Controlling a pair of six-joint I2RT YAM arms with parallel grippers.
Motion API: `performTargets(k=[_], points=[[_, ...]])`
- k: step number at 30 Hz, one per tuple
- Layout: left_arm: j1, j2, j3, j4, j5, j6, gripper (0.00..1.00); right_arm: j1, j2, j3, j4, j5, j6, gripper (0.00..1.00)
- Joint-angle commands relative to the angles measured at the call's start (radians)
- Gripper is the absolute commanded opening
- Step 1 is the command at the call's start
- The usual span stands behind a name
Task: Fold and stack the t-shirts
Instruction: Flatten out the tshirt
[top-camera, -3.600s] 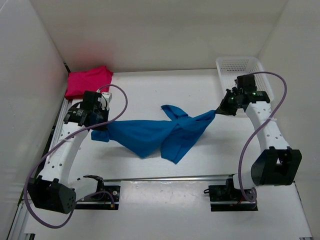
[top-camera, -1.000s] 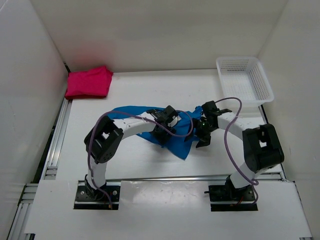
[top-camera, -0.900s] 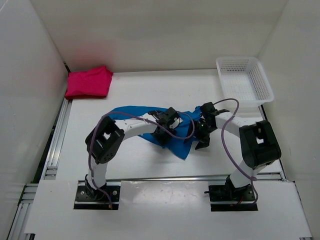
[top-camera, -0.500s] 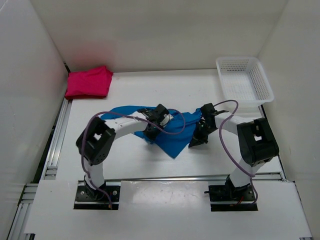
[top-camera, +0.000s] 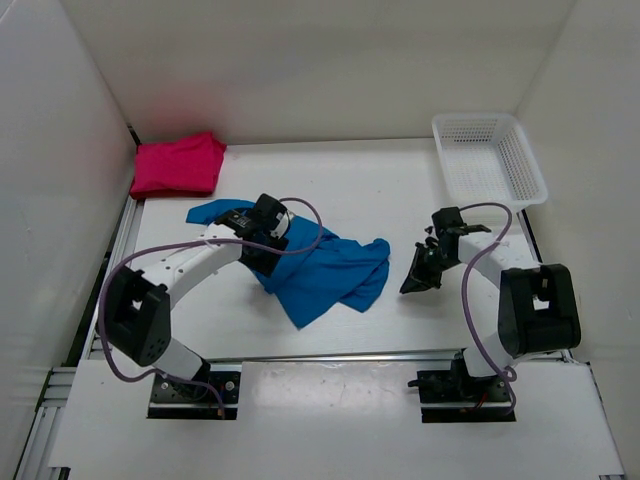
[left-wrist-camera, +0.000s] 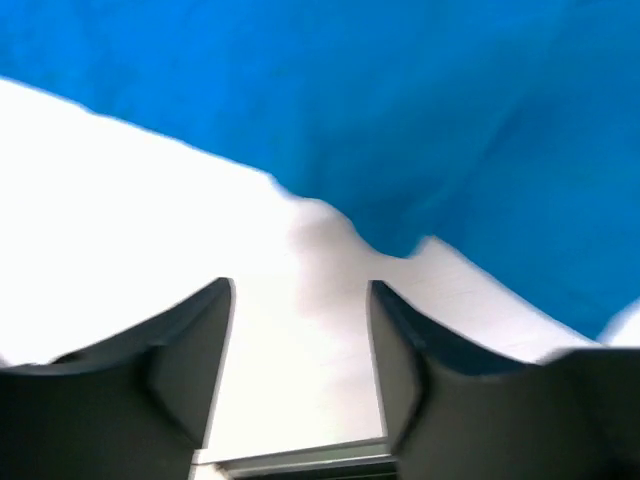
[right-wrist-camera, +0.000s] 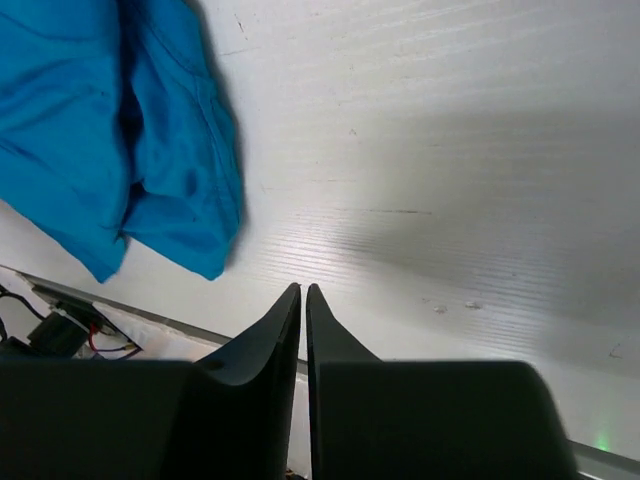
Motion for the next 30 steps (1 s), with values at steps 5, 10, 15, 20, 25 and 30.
performTargets(k=[5,10,15,20,25,30], points=[[-0.163,-0.121,0.052,-0.103,0.017,-0.003,0.7,0.001,0.017,0.089,-0.035,-0.057,-0.04,0.16],[-0.366,-0.049,-0.002,-0.077,0.088,-0.003,0.72,0.001,0.082,0.112,-0.007,-0.071,0.003,0.29],[-0.475,0.066,-0.011,0.021,0.091,-0.003,0.81,0.001,0.135,0.136,0.027,-0.08,0.038,0.36],[-0.499,0.169,-0.06,0.084,0.044,-0.003,0.81,0.041,0.186,0.187,0.027,-0.062,0.048,0.46],[-0.499,0.2,-0.168,0.168,-0.067,-0.003,0.75,0.071,0.267,0.217,0.027,-0.062,0.048,0.48],[-0.466,0.229,-0.181,0.197,-0.065,-0.003,0.45,0.071,0.324,0.217,0.036,-0.04,0.048,0.42]])
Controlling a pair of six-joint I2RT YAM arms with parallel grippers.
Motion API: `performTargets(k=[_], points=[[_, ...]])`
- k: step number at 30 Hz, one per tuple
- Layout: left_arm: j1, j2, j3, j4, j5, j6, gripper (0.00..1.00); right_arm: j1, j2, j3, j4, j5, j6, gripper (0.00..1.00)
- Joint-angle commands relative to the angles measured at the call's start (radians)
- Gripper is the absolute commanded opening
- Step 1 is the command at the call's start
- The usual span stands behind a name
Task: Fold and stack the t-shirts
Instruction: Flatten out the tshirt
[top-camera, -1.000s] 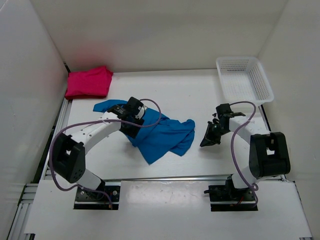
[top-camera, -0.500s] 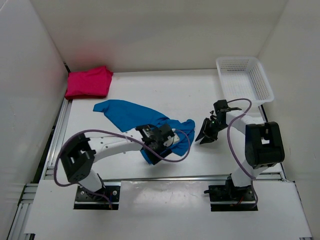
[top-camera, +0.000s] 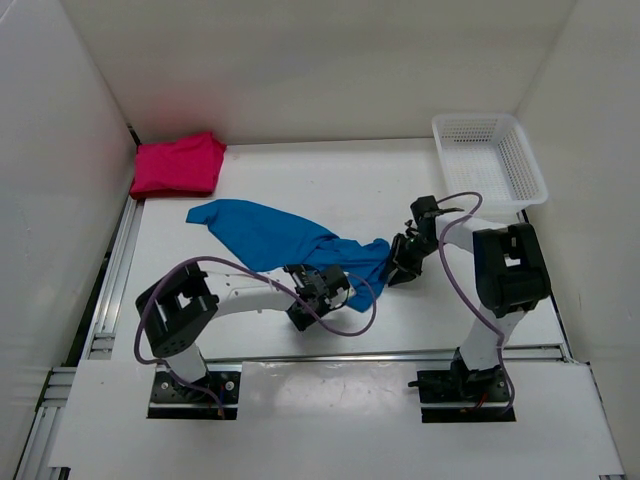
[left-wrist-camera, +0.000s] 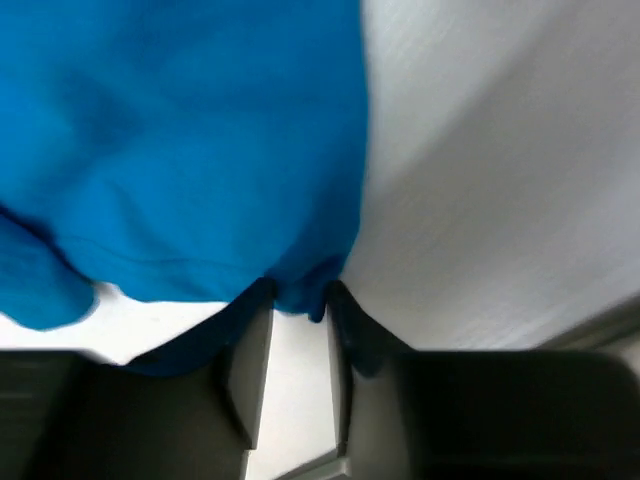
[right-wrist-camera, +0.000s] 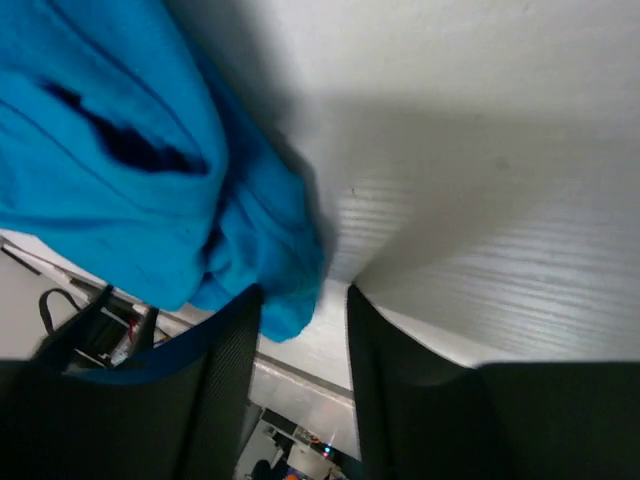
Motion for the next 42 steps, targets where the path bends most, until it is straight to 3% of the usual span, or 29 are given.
performTargets(k=[1,2,3,5,7,10,13,14,16,17,20,22,26,27,29,30,32,33,35,37,41,42], points=[[0.05,0.068,-0.035,0.072,-0.07,0.002,0.36,0.001,0.04,0.021,0.011,0.026,-0.003,0.37],[0.061,0.069,-0.026,0.072,-0.058,0.002,0.11,0.001,0.049,0.021,0.011,0.009,0.006,0.28],[0.073,0.069,-0.026,0.072,-0.058,0.002,0.11,0.001,0.063,0.033,0.011,0.009,0.006,0.13],[0.117,0.069,0.006,0.072,-0.067,0.002,0.11,-0.019,0.063,0.073,0.011,-0.002,0.015,0.01],[0.165,0.052,0.029,0.072,-0.123,0.002,0.11,-0.04,0.063,0.119,0.011,0.007,0.015,0.01],[0.371,0.015,0.145,0.072,-0.16,0.002,0.11,-0.133,0.045,0.291,-0.06,0.044,0.015,0.01],[0.478,0.001,0.358,0.072,-0.22,0.002,0.11,-0.192,0.045,0.553,-0.155,0.054,0.003,0.01],[0.531,-0.01,0.496,0.072,-0.234,0.002,0.11,-0.203,0.045,0.693,-0.179,0.054,-0.008,0.01],[0.581,-0.01,0.651,0.072,-0.263,0.002,0.11,-0.218,0.029,0.823,-0.236,0.063,-0.018,0.01],[0.622,0.015,0.81,0.072,-0.274,0.002,0.11,-0.229,0.014,0.912,-0.245,0.063,-0.029,0.01],[0.68,0.036,1.013,0.072,-0.315,0.002,0.11,-0.238,-0.087,0.951,-0.233,0.113,-0.04,0.01],[0.719,0.036,1.077,0.072,-0.338,0.002,0.11,-0.238,-0.188,0.87,-0.206,0.126,-0.049,0.01],[0.751,-0.089,0.88,0.072,-0.348,0.002,0.11,-0.238,-0.38,0.547,-0.15,0.172,-0.061,0.01],[0.751,-0.165,0.727,0.072,-0.348,0.002,0.11,-0.238,-0.465,0.371,-0.14,0.198,-0.052,0.01],[0.762,-0.241,0.561,0.072,-0.348,0.002,0.11,-0.238,-0.584,0.183,-0.1,0.234,-0.022,0.01],[0.762,-0.314,0.393,0.072,-0.348,0.002,0.11,-0.228,-0.616,0.006,-0.089,0.244,-0.011,0.01],[0.771,-0.387,0.222,0.072,-0.325,0.002,0.11,-0.17,-0.679,-0.159,-0.055,0.227,0.04,0.15],[0.754,-0.46,0.052,0.072,-0.314,0.002,0.11,-0.145,-0.69,-0.308,-0.037,0.194,0.057,0.25],[0.725,-0.526,-0.105,0.072,-0.3,0.002,0.11,-0.081,-0.701,-0.421,-0.008,0.184,0.104,0.48],[0.702,-0.586,-0.274,0.072,-0.277,0.002,0.11,-0.068,-0.701,-0.513,-0.008,0.184,0.133,0.52],[0.693,-0.643,-0.377,0.023,-0.194,0.002,0.11,-0.068,-0.736,-0.505,-0.008,0.184,0.143,0.56],[0.693,-0.643,-0.377,-0.022,-0.155,0.002,0.11,-0.068,-0.736,-0.488,-0.008,0.21,0.143,0.64]])
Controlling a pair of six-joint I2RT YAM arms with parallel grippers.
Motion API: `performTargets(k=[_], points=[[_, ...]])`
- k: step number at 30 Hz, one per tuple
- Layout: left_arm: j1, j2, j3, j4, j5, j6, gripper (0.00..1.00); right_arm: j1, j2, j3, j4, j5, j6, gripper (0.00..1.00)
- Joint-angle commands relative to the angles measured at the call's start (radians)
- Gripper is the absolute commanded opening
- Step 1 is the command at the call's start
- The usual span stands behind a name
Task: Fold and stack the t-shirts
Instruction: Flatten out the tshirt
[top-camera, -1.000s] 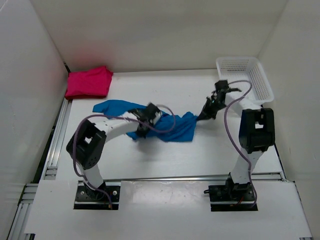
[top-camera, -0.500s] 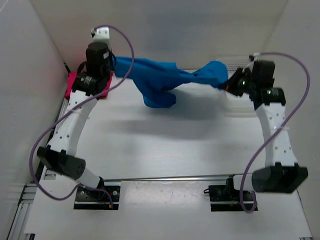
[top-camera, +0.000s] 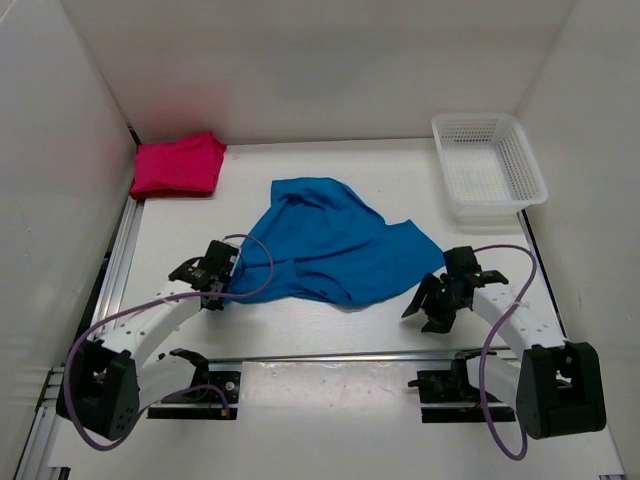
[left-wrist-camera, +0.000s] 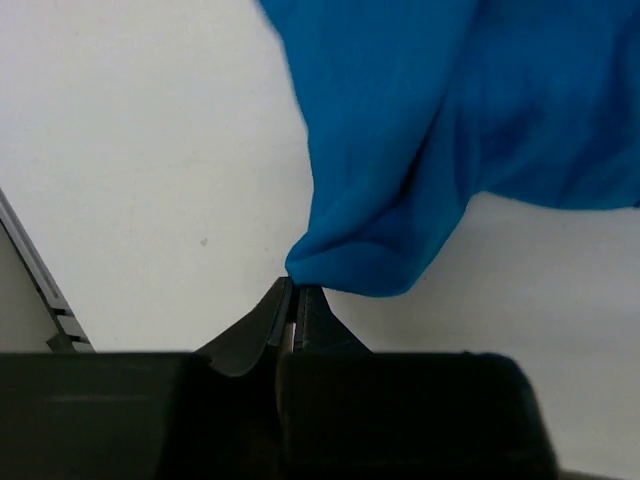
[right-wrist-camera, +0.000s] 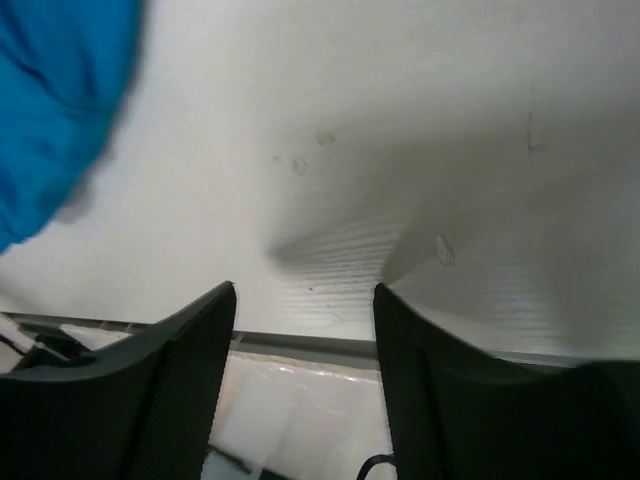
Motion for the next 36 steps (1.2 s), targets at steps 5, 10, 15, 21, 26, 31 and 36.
performTargets(k=[5,10,15,21,26,31,36], points=[[-0.053,-0.101,0.028,-0.154,0.157,-0.003,0.11,0.002,0.114,0.194,0.059,0.105,0.019,0.82],[-0.213,-0.121,0.259,-0.447,0.501,-0.003,0.11,0.025,0.397,0.38,0.029,0.212,0.062,0.85],[-0.441,0.142,0.824,-0.582,0.761,-0.003,0.37,0.075,0.706,0.714,-0.031,0.247,0.087,0.82],[-0.575,0.346,1.115,-0.57,0.689,-0.003,1.0,0.12,1.156,1.259,-0.156,0.077,0.038,0.14],[-0.526,0.322,1.1,-0.377,0.393,-0.003,1.0,0.12,1.397,1.903,-0.093,-0.067,0.047,0.12],[-0.168,0.249,0.921,-0.138,0.264,-0.003,1.0,0.1,1.16,1.747,0.048,0.089,-0.034,0.92],[0.026,0.345,0.789,-0.079,0.235,-0.003,1.0,0.121,0.811,1.378,-0.028,0.284,-0.226,1.0]])
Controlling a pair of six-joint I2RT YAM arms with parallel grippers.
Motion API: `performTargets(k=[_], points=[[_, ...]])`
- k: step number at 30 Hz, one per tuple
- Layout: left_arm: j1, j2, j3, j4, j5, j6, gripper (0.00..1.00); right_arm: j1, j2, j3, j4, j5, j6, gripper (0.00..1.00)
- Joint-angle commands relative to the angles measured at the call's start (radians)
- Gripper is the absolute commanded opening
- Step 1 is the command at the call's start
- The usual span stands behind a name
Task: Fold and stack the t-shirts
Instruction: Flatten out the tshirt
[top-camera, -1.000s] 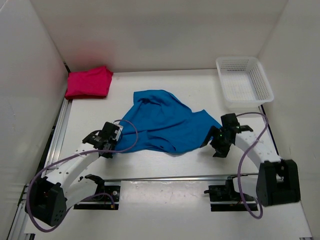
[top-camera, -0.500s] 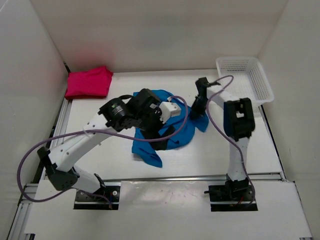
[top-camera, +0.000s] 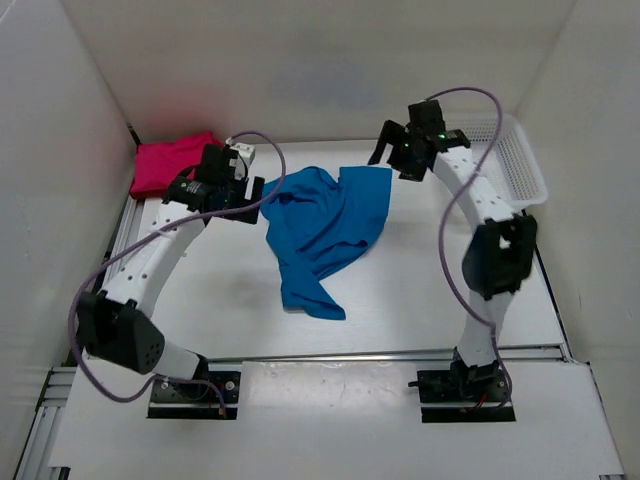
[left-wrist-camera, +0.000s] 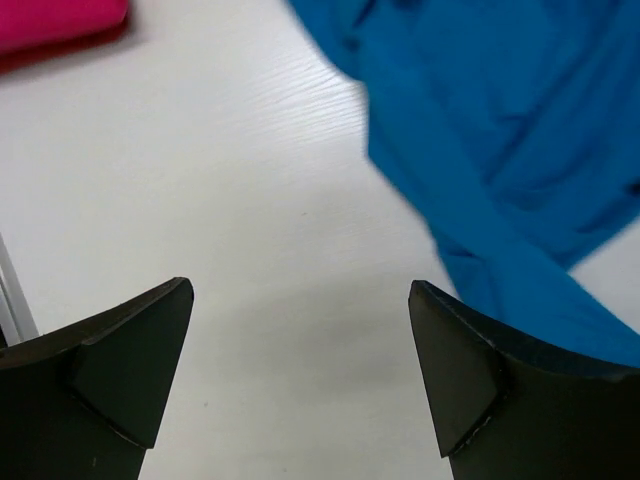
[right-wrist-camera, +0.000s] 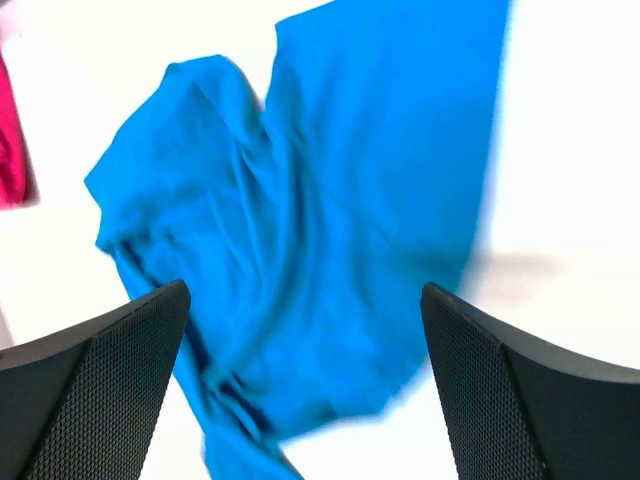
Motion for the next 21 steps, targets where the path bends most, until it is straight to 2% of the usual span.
performTargets(k=[1,2,3,5,6,8,9,11,12,14,19,21], points=[[0.06,0.079,-0.051,0.071,-0.039,0.0,1.0,0.025,-0.247,-0.209,-0.047,0.13,-0.158,1.0],[0.088,0.156,-0.051,0.071,-0.021,0.0,1.0,0.045,-0.287,-0.285,-0.047,0.13,-0.174,1.0],[0.097,0.194,-0.051,0.084,-0.011,0.0,1.0,0.095,-0.352,-0.436,-0.038,0.101,-0.196,1.0],[0.11,0.269,-0.021,0.125,0.001,0.0,1.0,0.158,-0.39,-0.557,-0.027,0.02,-0.242,1.0],[0.12,0.345,0.028,0.134,0.001,0.0,1.0,0.224,-0.399,-0.65,-0.016,-0.003,-0.253,1.0],[0.134,0.422,0.099,0.144,0.001,0.0,1.0,0.325,-0.41,-0.735,0.025,-0.037,-0.262,1.0],[0.134,0.499,0.189,0.144,0.001,0.0,1.0,0.359,-0.41,-0.798,0.043,-0.037,-0.262,1.0],[0.162,0.571,0.28,0.144,-0.022,0.0,0.97,0.452,-0.419,-0.843,0.097,-0.022,-0.273,1.0],[0.162,0.635,0.364,0.144,-0.031,0.0,0.95,0.477,-0.419,-0.869,0.109,-0.004,-0.273,1.0],[0.171,0.697,0.435,0.144,-0.051,0.0,0.92,0.523,-0.39,-0.869,0.119,0.007,-0.282,1.0],[0.191,0.867,0.603,0.144,-0.062,0.0,0.89,0.566,-0.287,-0.843,0.097,0.015,-0.304,1.0],[0.191,0.912,0.634,0.144,-0.002,0.0,0.89,0.579,-0.255,-0.831,0.086,0.015,-0.331,0.98]])
